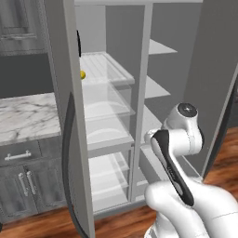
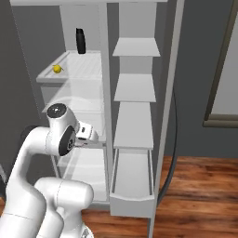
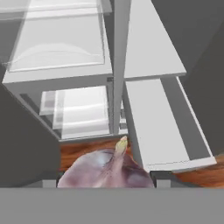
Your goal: Take the garlic and lemon from the fridge shelf and place them in the freezer drawer to begin freezing them.
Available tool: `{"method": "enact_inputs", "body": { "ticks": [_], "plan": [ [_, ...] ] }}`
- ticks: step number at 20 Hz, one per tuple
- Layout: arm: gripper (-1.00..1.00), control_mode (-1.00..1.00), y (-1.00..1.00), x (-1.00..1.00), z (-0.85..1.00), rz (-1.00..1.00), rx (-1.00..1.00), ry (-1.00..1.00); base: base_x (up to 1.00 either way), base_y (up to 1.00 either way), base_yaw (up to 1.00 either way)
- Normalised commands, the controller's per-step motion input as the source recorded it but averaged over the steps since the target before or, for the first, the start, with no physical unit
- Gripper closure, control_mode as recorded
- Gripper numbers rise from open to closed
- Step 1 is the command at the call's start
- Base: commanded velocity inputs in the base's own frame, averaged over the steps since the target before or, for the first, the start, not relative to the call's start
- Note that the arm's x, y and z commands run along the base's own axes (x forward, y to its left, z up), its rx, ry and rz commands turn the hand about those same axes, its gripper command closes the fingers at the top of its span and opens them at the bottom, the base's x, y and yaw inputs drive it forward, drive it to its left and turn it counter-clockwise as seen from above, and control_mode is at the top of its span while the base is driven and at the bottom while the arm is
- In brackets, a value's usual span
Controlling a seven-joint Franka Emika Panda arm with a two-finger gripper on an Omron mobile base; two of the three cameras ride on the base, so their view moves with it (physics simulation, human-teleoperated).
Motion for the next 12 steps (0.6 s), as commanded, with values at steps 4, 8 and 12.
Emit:
{"method": "enact_inputs", "body": {
  "ticks": [4, 8, 12],
  "plan": [
    [1.00, -1.00, -0.83, 0.33, -0.77, -0.21, 0.09, 0.14, 0.00, 0.00, 0.00],
    [1.00, -1.00, -0.58, 0.32, -0.92, -0.23, 0.03, 0.14, 0.00, 0.00, 0.00],
    [1.00, -1.00, -0.39, 0.50, -0.59, -0.26, 0.03, 0.24, 0.00, 0.00, 0.00]
  ]
}}
